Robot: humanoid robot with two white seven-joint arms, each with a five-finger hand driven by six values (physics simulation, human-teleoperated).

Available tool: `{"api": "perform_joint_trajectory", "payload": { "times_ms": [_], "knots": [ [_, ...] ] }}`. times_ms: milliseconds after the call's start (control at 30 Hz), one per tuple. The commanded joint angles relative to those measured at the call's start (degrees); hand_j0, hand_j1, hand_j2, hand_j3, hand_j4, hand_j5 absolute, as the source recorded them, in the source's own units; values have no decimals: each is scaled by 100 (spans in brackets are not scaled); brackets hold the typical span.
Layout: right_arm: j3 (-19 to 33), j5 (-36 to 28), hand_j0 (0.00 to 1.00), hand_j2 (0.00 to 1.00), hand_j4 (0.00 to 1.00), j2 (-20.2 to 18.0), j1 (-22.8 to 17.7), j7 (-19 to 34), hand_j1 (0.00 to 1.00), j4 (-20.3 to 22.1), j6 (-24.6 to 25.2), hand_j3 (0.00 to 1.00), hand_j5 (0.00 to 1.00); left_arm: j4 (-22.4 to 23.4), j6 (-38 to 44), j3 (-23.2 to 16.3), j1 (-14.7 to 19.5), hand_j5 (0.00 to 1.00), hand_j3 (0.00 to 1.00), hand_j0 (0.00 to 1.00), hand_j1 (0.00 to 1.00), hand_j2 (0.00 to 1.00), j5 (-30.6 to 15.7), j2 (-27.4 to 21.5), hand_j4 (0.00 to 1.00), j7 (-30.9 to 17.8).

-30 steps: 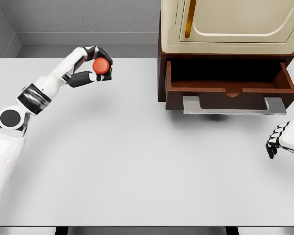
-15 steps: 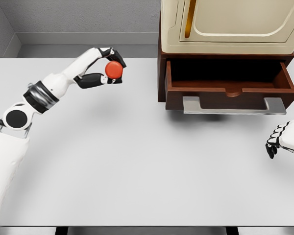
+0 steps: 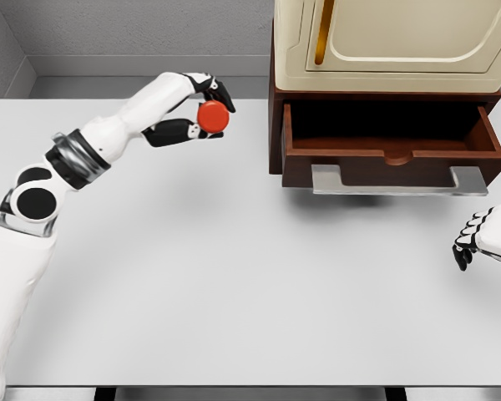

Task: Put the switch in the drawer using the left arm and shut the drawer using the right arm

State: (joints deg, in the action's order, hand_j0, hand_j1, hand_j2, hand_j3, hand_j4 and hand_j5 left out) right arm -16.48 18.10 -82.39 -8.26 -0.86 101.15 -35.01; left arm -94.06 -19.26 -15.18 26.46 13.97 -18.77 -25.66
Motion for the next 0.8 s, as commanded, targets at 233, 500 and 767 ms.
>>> {"api": "perform_joint_trajectory", "payload": {
  "times_ms": [233,500,767],
  "knots": [
    [4,-34,28,28,28,-23,0,-1,28,1,1,28,28,-289,89,-2,9,36,36,36,36,36,634,322,36,8],
    [4,-34,28,28,28,-23,0,-1,28,1,1,28,28,-429,291,-28,44,33,33,33,33,33,1064,568,33,8],
    [4,-34,28,28,28,-14,0,-1,28,1,1,28,28,-622,291,-46,53,30,30,30,30,30,1337,805,30,-1]
  ]
}}
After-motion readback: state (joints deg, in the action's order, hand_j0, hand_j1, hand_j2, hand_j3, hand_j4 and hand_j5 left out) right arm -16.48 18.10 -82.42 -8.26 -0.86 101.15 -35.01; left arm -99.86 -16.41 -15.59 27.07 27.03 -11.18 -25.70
